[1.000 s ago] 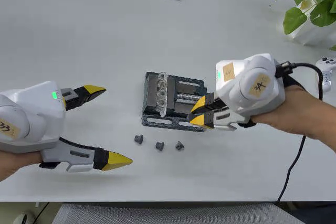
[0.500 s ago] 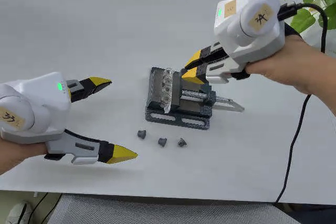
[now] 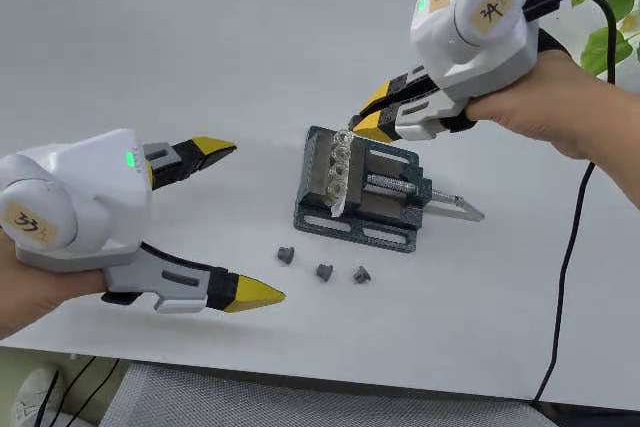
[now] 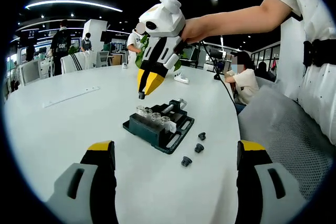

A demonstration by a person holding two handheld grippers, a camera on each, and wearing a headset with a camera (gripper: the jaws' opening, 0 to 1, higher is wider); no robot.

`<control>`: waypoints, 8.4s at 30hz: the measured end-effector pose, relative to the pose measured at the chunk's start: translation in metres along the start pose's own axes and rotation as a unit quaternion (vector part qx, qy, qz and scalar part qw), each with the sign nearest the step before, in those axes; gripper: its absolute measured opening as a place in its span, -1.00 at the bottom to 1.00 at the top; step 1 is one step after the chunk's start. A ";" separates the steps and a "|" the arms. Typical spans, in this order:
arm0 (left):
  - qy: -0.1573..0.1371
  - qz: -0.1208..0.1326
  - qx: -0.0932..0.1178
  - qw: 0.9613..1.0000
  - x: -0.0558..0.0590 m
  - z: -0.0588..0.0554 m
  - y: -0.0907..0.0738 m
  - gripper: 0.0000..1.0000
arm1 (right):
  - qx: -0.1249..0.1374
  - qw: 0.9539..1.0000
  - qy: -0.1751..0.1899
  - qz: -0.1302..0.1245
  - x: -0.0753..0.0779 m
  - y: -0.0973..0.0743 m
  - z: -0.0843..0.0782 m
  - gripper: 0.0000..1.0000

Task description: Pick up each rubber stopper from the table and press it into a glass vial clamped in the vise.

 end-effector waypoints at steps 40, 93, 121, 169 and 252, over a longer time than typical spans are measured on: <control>-0.007 0.001 -0.001 1.000 -0.002 -0.005 -0.002 0.90 | -0.041 0.999 -0.013 0.019 0.003 0.018 -0.012 -0.87; -0.007 -0.002 0.003 1.000 -0.001 -0.001 0.003 0.89 | -0.133 0.985 -0.105 0.019 0.002 0.020 -0.010 -0.87; -0.008 0.000 0.002 1.000 -0.003 -0.002 0.001 0.87 | -0.049 0.998 -0.041 0.016 0.006 0.008 -0.002 -0.95; -0.009 -0.002 0.005 1.000 -0.004 0.000 0.002 0.84 | -0.079 0.995 -0.055 0.032 0.002 0.017 -0.010 -0.99; -0.013 0.011 0.010 1.000 -0.011 0.002 0.001 0.80 | -0.103 0.994 -0.011 0.026 0.005 0.016 -0.015 -1.00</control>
Point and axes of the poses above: the centre of the closed fingertips' face, and the gripper's own axes: y roughly forward along the fingers, x roughly to its right, z roughly out of its top, the point moved 2 cm from there along -y, roughly backward along the fingers, and after that the axes turned 12 degrees about x, right-handed, at the moved point
